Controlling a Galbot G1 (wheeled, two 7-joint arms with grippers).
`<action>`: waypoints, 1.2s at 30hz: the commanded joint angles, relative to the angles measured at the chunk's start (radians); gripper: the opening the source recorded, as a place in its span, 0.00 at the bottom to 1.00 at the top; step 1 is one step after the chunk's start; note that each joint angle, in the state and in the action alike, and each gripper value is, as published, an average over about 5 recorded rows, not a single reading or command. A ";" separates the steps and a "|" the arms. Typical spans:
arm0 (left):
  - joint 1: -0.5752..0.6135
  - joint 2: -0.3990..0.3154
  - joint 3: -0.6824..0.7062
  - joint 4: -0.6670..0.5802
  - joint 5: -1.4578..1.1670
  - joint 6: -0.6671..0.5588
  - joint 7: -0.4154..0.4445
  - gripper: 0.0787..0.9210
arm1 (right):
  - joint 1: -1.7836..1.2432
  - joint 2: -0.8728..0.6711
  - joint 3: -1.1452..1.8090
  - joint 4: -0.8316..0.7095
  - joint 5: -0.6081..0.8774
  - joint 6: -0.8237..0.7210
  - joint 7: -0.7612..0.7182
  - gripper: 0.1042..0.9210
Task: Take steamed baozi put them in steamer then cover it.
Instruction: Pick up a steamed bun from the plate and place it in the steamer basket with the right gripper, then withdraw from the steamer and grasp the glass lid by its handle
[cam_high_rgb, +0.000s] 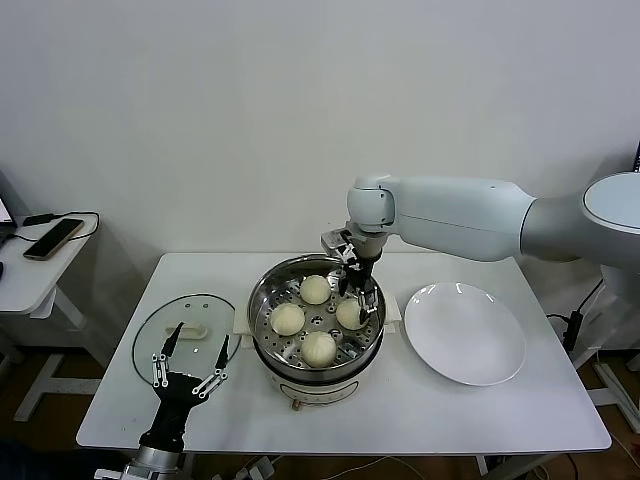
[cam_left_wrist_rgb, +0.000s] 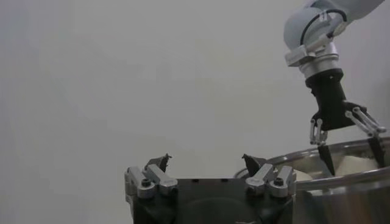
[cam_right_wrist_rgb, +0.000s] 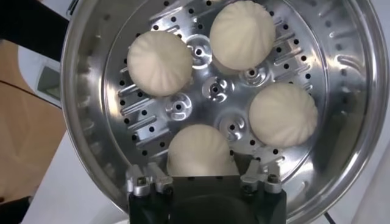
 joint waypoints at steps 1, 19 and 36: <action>-0.001 0.000 0.001 0.000 0.000 0.001 0.000 0.88 | -0.001 -0.013 0.042 0.011 -0.014 0.008 -0.009 0.88; -0.028 0.015 -0.004 -0.004 0.113 0.013 -0.022 0.88 | -0.268 -0.505 0.594 0.330 0.073 0.358 1.233 0.88; -0.137 0.015 -0.001 0.057 0.522 0.114 -0.196 0.88 | -1.497 -0.301 1.790 0.297 -0.201 0.569 1.687 0.88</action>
